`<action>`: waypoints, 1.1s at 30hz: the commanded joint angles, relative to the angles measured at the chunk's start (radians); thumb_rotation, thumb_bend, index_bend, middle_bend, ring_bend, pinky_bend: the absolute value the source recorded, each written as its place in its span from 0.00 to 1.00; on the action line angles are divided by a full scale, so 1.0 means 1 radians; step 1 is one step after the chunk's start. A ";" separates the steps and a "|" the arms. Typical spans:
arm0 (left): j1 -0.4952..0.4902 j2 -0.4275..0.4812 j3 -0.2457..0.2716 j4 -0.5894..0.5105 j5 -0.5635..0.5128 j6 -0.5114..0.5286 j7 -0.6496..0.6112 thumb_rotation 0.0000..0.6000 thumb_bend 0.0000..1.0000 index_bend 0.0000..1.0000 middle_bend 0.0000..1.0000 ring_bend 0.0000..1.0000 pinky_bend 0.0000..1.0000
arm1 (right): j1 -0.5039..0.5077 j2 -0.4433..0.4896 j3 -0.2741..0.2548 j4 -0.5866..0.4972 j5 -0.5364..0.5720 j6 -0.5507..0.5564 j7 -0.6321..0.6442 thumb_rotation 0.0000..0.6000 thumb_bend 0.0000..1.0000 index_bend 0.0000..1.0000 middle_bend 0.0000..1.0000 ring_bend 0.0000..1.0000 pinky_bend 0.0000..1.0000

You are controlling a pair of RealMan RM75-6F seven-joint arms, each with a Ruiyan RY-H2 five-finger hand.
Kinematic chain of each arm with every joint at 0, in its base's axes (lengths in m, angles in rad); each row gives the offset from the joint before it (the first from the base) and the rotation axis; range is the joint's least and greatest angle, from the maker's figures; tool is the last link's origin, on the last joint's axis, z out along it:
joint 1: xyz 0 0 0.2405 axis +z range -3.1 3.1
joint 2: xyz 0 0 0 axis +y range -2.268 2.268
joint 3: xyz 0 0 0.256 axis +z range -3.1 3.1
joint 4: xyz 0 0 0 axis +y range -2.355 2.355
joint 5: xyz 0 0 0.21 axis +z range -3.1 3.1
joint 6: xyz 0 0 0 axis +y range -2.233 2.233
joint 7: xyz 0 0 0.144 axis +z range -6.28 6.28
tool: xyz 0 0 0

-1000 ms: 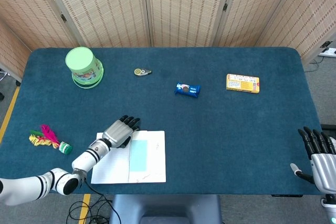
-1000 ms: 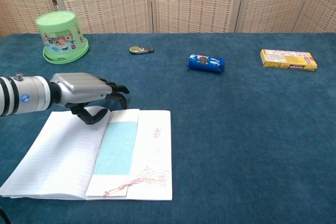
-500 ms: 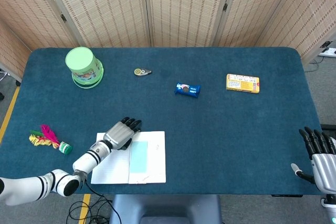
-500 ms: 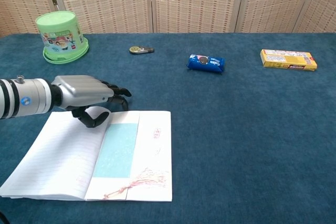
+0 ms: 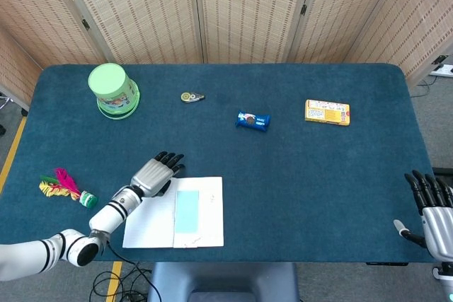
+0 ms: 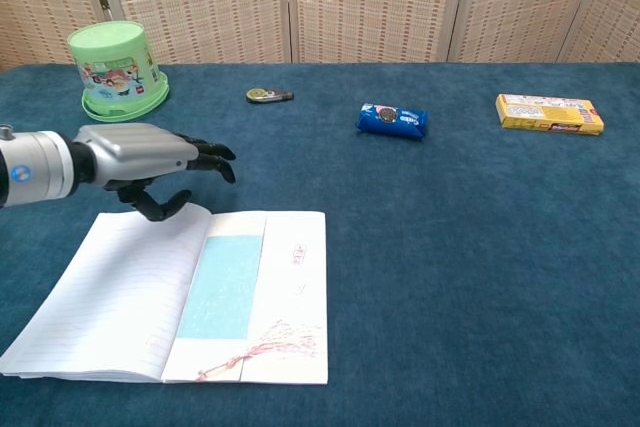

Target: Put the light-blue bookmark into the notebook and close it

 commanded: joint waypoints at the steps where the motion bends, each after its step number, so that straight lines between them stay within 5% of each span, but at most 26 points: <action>1: 0.044 0.036 0.011 -0.004 0.084 0.066 -0.065 1.00 0.72 0.15 0.00 0.00 0.11 | 0.001 0.002 0.000 -0.001 -0.002 0.000 -0.001 1.00 0.13 0.04 0.06 0.00 0.00; 13: 0.193 0.127 0.104 0.047 0.414 0.364 -0.259 1.00 0.40 0.14 0.00 0.00 0.11 | 0.009 0.028 0.004 -0.028 -0.029 0.014 -0.026 1.00 0.13 0.04 0.06 0.00 0.00; 24: 0.312 0.127 0.180 0.173 0.589 0.562 -0.352 1.00 0.28 0.15 0.00 0.00 0.11 | 0.013 0.057 0.005 -0.063 -0.045 0.019 -0.039 1.00 0.13 0.04 0.06 0.00 0.00; 33: 0.361 0.089 0.238 0.230 0.675 0.578 -0.350 1.00 0.27 0.15 0.00 0.00 0.11 | 0.027 0.054 0.004 -0.072 -0.054 0.004 -0.053 1.00 0.13 0.04 0.06 0.00 0.00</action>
